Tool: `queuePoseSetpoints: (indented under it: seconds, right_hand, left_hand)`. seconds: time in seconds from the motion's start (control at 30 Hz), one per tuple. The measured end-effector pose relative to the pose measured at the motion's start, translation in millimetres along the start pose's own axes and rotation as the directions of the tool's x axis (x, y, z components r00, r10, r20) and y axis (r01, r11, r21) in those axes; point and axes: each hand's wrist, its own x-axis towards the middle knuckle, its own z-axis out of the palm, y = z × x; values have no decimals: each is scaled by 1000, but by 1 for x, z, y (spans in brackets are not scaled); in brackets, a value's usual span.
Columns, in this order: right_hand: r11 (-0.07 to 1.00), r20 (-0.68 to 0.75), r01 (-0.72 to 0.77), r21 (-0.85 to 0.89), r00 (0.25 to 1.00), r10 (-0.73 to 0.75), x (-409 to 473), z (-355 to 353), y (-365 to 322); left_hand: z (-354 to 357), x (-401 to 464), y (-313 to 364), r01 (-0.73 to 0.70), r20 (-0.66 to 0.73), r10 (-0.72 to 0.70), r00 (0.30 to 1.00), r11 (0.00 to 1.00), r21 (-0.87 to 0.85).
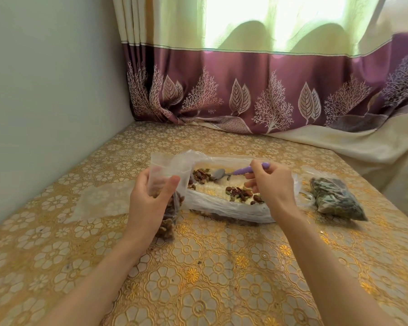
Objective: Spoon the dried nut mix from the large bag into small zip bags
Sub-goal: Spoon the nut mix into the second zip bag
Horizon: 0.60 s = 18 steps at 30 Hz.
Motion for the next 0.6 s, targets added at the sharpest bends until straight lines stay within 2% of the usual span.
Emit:
queuePoseSetpoints:
  seconds: [0.1,0.23,0.37,0.5,0.6]
  right_hand:
    - [993,83,-77,85,994,70,-3,6,-2]
    - [986,232,-133,99,967,107,-8,15,-2]
    - [973,311,-193,130,939,144,-9,17,-3]
    - [918,311,-311,247,923,229,-9,11,-3]
    - [868,257,-378,322,917,304,-7,7,-6]
  left_hand:
    - [0,0,0,1,1,-1,1000,1000,-5]
    - [0,0,0,9,-1,-9,1000,1000,-7]
    - [1,0,0,7,-9,-7,1000,1000,4]
    - [1,0,1,2,-11,-2,1000,1000,12]
    - [1,0,1,6,-12,-6,1000,1000,11]
